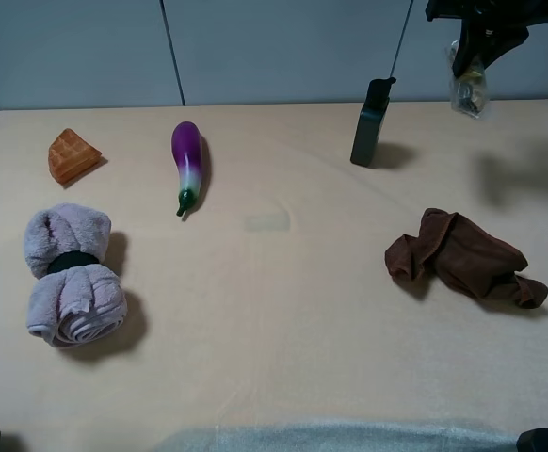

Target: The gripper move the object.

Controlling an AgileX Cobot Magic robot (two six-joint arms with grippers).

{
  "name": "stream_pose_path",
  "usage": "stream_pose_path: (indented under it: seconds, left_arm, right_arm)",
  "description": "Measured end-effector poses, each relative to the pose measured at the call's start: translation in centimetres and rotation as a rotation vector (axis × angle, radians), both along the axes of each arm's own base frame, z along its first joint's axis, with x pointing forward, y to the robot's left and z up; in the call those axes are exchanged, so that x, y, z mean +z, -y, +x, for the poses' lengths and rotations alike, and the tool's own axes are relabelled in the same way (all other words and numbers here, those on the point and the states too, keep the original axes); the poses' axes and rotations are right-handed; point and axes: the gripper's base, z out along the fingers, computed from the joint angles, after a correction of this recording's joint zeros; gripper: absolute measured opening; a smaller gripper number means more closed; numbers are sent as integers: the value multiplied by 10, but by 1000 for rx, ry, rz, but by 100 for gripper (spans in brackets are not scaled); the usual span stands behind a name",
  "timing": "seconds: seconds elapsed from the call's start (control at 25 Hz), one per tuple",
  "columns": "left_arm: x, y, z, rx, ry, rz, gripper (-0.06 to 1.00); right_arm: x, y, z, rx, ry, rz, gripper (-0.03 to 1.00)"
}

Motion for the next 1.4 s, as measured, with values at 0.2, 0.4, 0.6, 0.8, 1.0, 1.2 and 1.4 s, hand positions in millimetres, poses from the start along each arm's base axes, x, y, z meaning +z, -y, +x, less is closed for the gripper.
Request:
stream_pose_path:
  seconds: [0.2,0.4,0.6,0.8,1.0,1.2,1.4]
  left_arm:
    - [0,0,0,0,0,0,99]
    - [0,0,0,0,0,0,99]
    - [0,0,0,0,0,0,99]
    - [0,0,0,0,0,0,99]
    - [0,0,0,0,0,0,99]
    - [0,0,0,0,0,0,99]
    - [0,0,0,0,0,0,99]
  right_arm:
    - [-14,3,6,10,-20,-7,13]
    - [-30,2,13,24,-24,-1,13]
    - [-44,0,21,36,-2,12,13]
    - [-56,-3,27,44,8,32,13]
    - [-74,-4,33,46,-8,38,13]
    - [-88,-5,37,44,-8,42,13]
    - [-104,-5,39,47,-34,39,13]
